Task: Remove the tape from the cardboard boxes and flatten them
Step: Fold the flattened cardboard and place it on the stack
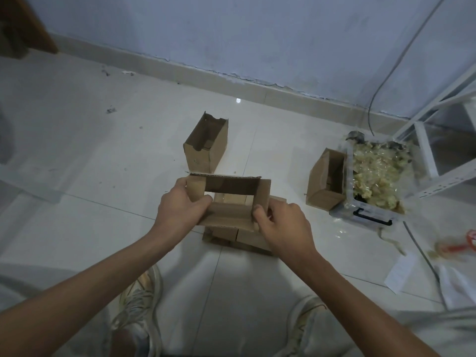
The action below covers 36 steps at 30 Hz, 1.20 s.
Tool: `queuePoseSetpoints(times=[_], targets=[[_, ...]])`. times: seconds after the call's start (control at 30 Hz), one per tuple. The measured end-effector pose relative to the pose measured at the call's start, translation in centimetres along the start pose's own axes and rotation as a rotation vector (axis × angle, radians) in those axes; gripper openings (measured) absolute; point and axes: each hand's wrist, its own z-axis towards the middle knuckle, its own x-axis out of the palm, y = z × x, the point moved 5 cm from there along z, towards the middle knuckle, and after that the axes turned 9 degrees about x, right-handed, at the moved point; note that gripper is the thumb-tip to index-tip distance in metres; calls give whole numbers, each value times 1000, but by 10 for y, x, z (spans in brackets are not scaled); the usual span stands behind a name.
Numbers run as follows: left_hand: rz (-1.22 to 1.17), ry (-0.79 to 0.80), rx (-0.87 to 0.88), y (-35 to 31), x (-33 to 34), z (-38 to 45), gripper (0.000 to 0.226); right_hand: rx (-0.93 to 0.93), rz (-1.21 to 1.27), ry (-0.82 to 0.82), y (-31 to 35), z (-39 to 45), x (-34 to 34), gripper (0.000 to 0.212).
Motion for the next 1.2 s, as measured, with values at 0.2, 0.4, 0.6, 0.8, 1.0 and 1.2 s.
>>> queuePoseSetpoints(times=[0.2,0.4,0.6,0.8,1.0,1.2], targets=[[-52,35,84,-1,10,-3,26,162,349,68,-25,21,-13,17],[-280,78,79,2,10,-11,34,258,887,341,-24,20,-23,30],[-275,30,168,-4,5,-14,30,505,1145,456,-54,31,-19,51],[-231,19,142,-1,2,-6,73,556,1025,336,-68,29,4,24],[-329,190,-174,43,19,19,25,473,789,298,-77,27,48,21],[-79,205,-235,105,82,55,45,593,457,294,-119,51,107,47]])
